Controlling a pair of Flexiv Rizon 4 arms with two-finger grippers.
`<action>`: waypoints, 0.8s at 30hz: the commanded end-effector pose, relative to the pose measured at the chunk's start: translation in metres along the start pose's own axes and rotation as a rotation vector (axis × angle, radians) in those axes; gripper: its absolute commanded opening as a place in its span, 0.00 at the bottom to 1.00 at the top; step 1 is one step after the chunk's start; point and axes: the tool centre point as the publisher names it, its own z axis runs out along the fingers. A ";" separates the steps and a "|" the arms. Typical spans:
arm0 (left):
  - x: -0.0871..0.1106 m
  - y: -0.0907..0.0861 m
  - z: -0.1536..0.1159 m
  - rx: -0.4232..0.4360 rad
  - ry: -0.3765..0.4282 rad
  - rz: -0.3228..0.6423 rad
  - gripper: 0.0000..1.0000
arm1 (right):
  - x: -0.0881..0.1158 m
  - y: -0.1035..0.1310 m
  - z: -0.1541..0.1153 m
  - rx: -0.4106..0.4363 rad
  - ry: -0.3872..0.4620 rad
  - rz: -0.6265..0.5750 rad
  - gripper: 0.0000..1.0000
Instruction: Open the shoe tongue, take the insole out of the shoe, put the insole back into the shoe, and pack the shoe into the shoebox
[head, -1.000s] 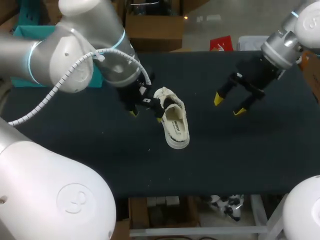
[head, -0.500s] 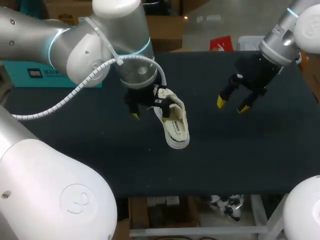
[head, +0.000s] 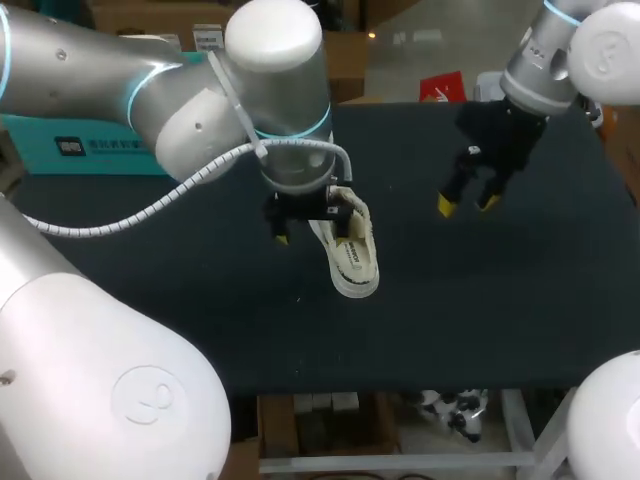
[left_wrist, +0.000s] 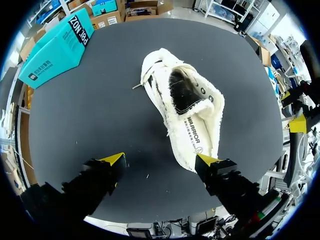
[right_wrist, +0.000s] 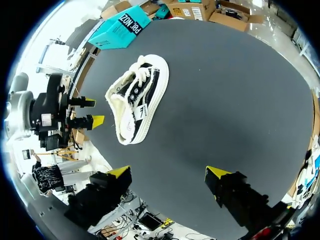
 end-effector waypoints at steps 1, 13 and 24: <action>0.004 -0.007 0.016 0.000 -0.033 -0.028 0.87 | 0.002 -0.011 0.002 -0.012 -0.036 -0.029 1.00; 0.009 -0.039 0.032 0.016 -0.017 -0.098 0.64 | -0.012 -0.021 0.003 0.060 -0.173 -0.319 1.00; 0.013 -0.049 0.047 -0.032 -0.006 -0.167 0.39 | -0.017 -0.019 0.004 0.085 -0.172 -0.365 1.00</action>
